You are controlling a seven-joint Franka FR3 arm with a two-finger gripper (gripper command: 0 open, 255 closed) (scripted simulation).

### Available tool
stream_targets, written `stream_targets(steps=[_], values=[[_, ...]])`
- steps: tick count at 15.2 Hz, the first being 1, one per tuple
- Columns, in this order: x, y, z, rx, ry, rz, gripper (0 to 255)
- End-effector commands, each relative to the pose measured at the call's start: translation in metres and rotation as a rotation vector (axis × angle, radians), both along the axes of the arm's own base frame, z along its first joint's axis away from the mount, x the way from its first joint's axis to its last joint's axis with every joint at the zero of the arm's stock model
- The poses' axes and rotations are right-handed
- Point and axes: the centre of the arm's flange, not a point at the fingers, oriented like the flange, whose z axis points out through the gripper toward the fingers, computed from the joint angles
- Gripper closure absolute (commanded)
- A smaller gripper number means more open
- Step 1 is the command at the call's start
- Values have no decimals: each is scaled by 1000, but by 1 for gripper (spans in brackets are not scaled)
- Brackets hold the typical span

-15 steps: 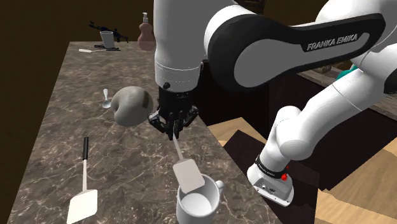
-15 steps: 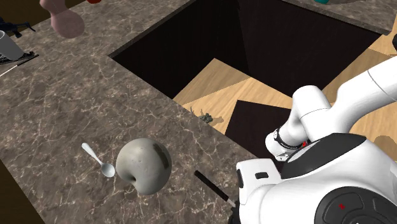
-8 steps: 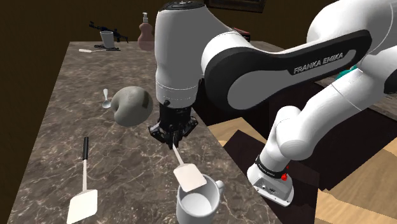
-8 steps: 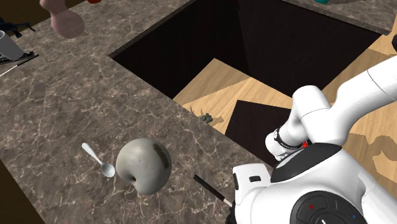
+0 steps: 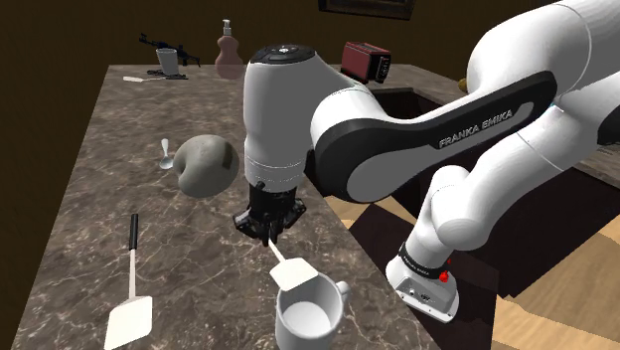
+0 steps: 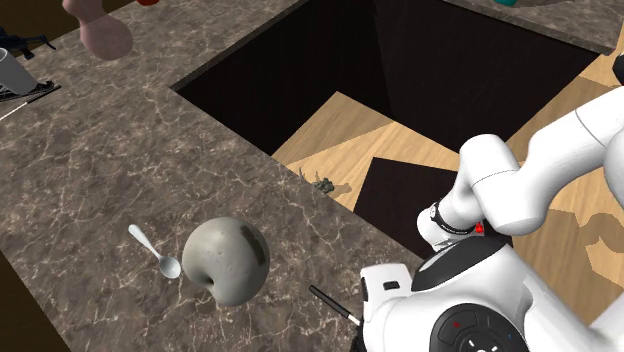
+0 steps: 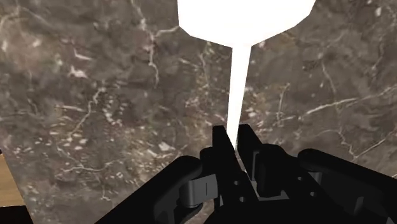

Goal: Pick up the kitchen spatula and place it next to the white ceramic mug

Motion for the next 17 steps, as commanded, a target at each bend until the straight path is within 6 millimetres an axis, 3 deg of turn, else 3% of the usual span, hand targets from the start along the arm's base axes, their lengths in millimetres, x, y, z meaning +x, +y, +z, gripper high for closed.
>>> stream_targets(steps=[1,6,14,15,17], values=[[0,0,-13,-4,4,-1,255],[0,0,-42,-4,4,-1,255],[0,0,-42,-4,4,-1,255],[-1,-1,-42,-4,4,-1,0],[-1,-3,-42,-4,4,-1,0]])
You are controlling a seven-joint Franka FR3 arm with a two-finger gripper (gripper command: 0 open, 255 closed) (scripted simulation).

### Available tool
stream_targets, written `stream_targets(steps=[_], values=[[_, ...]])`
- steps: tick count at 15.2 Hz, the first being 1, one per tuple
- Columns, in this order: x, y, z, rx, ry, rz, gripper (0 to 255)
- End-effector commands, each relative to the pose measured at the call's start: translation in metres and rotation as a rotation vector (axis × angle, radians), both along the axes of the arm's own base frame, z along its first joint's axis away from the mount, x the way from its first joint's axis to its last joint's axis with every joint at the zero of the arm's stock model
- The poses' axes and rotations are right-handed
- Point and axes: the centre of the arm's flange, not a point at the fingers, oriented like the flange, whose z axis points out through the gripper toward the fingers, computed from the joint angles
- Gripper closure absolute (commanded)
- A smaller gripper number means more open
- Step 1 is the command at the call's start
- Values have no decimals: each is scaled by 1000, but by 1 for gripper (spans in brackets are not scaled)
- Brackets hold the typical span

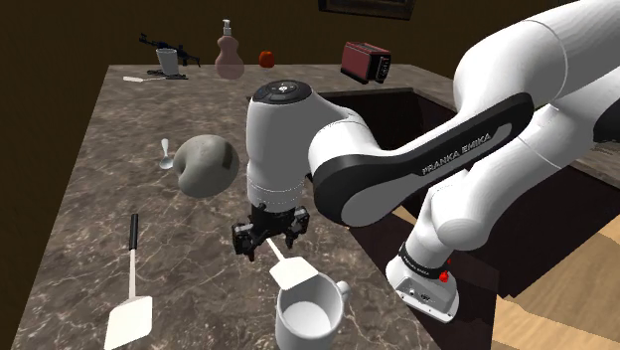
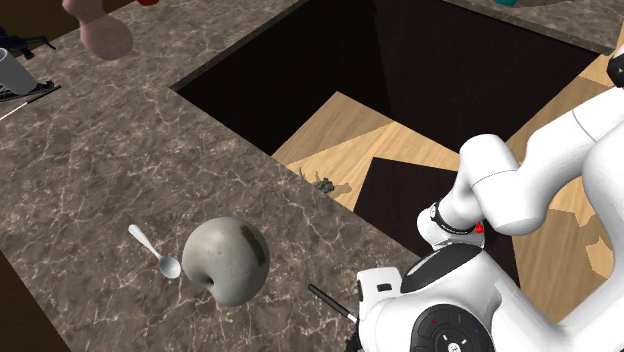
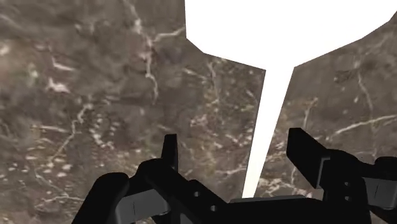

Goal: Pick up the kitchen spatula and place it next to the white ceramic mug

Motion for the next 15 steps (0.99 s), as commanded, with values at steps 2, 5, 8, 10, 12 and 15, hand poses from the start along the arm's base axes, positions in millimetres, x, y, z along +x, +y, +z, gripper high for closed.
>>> stream_targets(steps=[2,5,8,10,12,15], values=[[0,0,0,-1,1,0,0],[-1,3,26,-1,1,0,0],[-2,3,49,-1,1,0,0],[-2,3,49,-1,1,0,0],[-2,3,49,-1,1,0,0],[-2,3,49,-1,1,0,0]])
